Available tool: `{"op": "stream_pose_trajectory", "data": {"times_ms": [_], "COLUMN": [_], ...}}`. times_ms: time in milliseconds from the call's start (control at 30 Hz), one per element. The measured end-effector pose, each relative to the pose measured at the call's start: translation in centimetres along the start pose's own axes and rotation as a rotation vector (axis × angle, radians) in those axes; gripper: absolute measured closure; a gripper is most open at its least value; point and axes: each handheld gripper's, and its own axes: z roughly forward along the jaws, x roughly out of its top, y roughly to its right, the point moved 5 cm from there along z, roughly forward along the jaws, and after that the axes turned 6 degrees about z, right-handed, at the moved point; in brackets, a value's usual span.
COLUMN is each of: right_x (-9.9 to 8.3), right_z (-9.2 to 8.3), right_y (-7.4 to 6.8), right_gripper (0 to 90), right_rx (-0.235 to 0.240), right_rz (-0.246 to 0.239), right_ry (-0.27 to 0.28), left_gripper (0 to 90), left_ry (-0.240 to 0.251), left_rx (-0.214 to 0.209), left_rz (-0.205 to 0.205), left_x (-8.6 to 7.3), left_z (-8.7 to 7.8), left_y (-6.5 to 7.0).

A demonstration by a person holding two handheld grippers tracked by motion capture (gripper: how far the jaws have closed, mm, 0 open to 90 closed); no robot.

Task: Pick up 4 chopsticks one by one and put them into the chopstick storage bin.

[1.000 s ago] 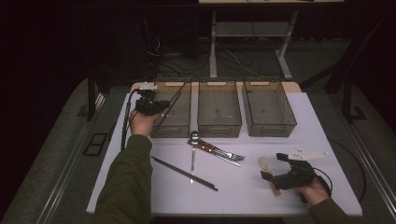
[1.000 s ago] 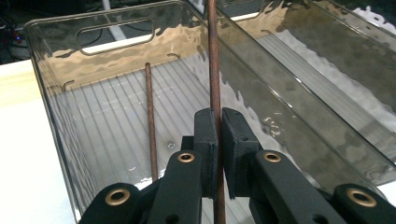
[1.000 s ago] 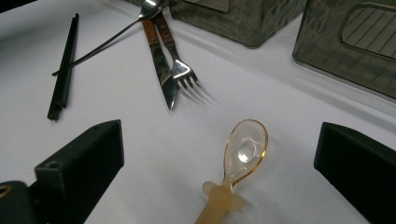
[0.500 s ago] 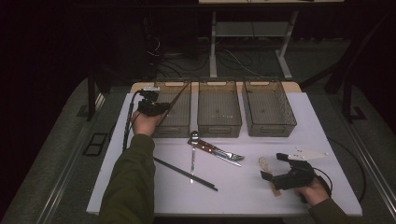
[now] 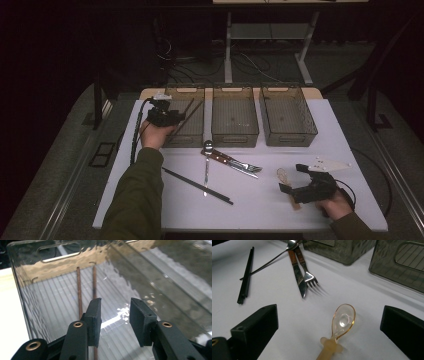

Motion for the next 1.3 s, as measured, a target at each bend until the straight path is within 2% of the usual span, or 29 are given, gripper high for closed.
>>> {"op": "stream_pose_trajectory", "data": {"times_ms": [167, 367, 467, 500, 567, 600, 700, 733, 767, 833, 867, 1033, 1067, 1200, 1233, 1300], "right_x": [0.0, 0.0, -0.1, -0.1, -0.1, -0.1, -0.1, -0.1, -0.1, -0.1, -0.1, -0.1, -0.1, -0.1, -0.1, -0.1], "right_z": [0.1, 0.1, 0.1, 0.1, 0.1, 0.1, 0.1, 0.1, 0.1, 0.1, 0.1, 0.1, 0.1, 0.1, 0.1, 0.1], "right_y": [0.0, 0.0, 0.0, 0.0, 0.0, 0.0, 0.0, 0.0, 0.0, 0.0, 0.0, 0.0, 0.0, 0.0, 0.0, 0.0], "right_gripper": [1.3, 1.3, 1.3, 1.3, 1.3, 1.3, 1.3, 1.3, 1.3, 1.3, 1.3, 1.3, 1.3, 1.3, 1.3, 1.3], "right_rx": [-0.003, -0.005, -0.006, -0.005, -0.005, -0.006, -0.006, -0.007, -0.007, -0.007, -0.005, -0.007, -0.008, -0.007, -0.007, -0.007], "right_rz": [-0.003, -0.002, -0.002, -0.003, -0.002, -0.001, 0.0, 0.0, 0.0, 0.003, 0.003, 0.0, 0.0, -0.002, -0.002, -0.003], "right_ry": [-0.002, -0.004, -0.005, -0.007, -0.007, -0.007, -0.006, -0.006, -0.006, -0.006, -0.01, -0.006, -0.005, -0.004, -0.005, -0.006], "left_gripper": [51.5, 44.5, 40.7, 39.4, 38.1, 37.4, 36.0, 35.9, 35.8, 35.8, 36.0, 39.7, 41.5, 53.3, 56.5, 63.2], "left_ry": [-0.001, -0.002, 0.002, 0.0, 0.001, 0.001, 0.0, 0.009, 0.009, 0.007, 0.008, -0.007, -0.011, -0.015, -0.015, -0.016], "left_rx": [-0.032, -0.071, -0.1, -0.108, -0.111, -0.132, -0.145, -0.169, -0.169, -0.183, -0.194, -0.212, -0.223, -0.248, -0.248, -0.269], "left_rz": [0.02, 0.067, 0.068, 0.082, 0.091, 0.1, 0.109, 0.117, 0.117, 0.123, 0.131, 0.15, 0.168, 0.199, 0.199, 0.229], "left_x": [-0.3, -1.0, -1.4, -1.5, -1.6, -2.0, -2.4, -2.9, -2.9, -3.4, -4.0, -5.0, -5.4, -6.5, -6.5, -7.4], "left_z": [-1.2, -3.3, -3.9, -4.2, -4.4, -4.7, -5.0, -5.2, -5.2, -5.3, -5.4, -5.5, -5.7, -6.0, -6.0, -6.3], "left_y": [0.7, 2.2, 3.1, 3.4, 3.8, 4.5, 5.2, 6.0, 6.0, 6.8, 7.6, 8.8, 9.4, 11.0, 11.0, 12.3]}}
